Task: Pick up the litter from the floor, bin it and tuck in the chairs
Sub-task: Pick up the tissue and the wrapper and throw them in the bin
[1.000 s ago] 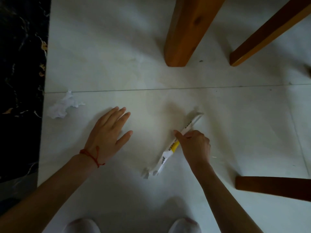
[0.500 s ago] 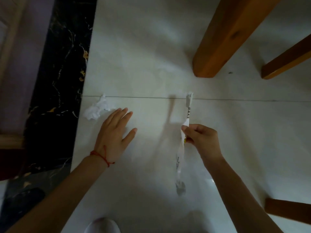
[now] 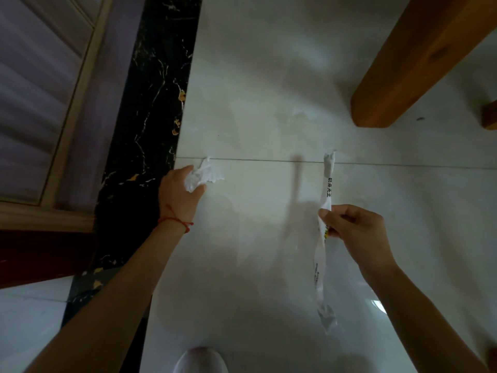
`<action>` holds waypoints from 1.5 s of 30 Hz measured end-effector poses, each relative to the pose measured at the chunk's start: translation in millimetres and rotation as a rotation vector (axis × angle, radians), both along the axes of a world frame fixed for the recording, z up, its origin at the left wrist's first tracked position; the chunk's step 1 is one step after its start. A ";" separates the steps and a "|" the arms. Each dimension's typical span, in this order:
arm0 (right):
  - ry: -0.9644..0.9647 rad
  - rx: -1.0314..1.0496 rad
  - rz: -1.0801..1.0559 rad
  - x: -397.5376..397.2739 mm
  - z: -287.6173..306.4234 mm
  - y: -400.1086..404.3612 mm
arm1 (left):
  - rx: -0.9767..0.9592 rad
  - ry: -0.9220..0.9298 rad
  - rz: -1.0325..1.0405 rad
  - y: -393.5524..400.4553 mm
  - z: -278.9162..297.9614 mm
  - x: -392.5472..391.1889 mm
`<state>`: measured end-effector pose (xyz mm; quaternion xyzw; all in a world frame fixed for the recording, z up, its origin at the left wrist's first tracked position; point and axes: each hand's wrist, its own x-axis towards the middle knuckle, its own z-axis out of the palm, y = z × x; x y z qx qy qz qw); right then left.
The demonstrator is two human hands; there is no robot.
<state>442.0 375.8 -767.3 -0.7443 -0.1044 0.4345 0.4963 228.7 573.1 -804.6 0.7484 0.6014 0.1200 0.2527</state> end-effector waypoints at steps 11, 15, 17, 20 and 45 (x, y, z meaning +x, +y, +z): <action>0.004 0.005 -0.018 1.6 -2.6 -1.5 | -0.355 -0.474 0.258 -18.7 -9.0 19.2; 0.023 -0.016 -0.029 4.1 -5.1 -3.4 | -0.482 -0.563 0.224 -45.9 -5.6 42.4; 0.041 -0.024 -0.034 4.5 -6.5 -4.7 | -0.525 -0.599 0.205 -59.9 -2.7 52.4; 0.064 -0.028 -0.033 4.7 -7.7 -6.8 | -0.571 -0.636 0.194 -75.1 0.8 62.6; 0.202 -0.078 -0.083 -33.9 78.6 -18.9 | -0.657 -0.639 0.456 -122.2 69.6 2.8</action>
